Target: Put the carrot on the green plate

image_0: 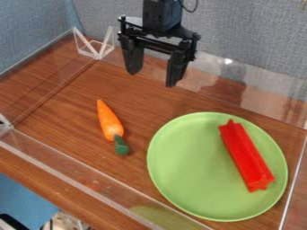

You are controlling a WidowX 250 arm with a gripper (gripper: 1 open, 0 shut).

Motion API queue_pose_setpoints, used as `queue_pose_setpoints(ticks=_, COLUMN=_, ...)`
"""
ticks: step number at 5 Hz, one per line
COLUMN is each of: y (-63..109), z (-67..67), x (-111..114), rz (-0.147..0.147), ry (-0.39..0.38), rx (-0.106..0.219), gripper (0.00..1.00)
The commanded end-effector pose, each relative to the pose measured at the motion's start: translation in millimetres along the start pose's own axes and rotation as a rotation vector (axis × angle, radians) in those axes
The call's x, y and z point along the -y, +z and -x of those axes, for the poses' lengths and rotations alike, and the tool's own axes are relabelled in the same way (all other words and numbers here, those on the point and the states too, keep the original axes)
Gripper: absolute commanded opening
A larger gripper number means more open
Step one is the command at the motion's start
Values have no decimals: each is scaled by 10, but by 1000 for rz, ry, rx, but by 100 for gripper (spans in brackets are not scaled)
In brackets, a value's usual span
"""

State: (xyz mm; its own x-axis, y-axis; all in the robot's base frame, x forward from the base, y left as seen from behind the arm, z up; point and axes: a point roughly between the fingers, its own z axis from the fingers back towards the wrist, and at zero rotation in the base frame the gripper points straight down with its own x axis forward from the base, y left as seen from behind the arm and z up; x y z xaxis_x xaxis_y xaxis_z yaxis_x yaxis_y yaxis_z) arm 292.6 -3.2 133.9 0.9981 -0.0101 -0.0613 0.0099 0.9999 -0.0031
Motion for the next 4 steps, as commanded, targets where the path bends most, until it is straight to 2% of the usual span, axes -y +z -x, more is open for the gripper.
queue_pose_setpoints(ticks=1, y=-111, z=102, x=-128, rz=13, ry=242, rx=11, gripper=100)
queue_pose_setpoints(ticks=2, y=-287, z=228, x=-254, rz=55, ry=448, rx=40, gripper=100)
queue_pose_setpoints(ticks=3, y=-404, z=294, x=-378, rz=99, ry=586, rx=67, gripper=100)
queue_pose_setpoints(ticks=4, y=-597, z=289, x=-558, rz=139, ry=728, rx=82, gripper=100)
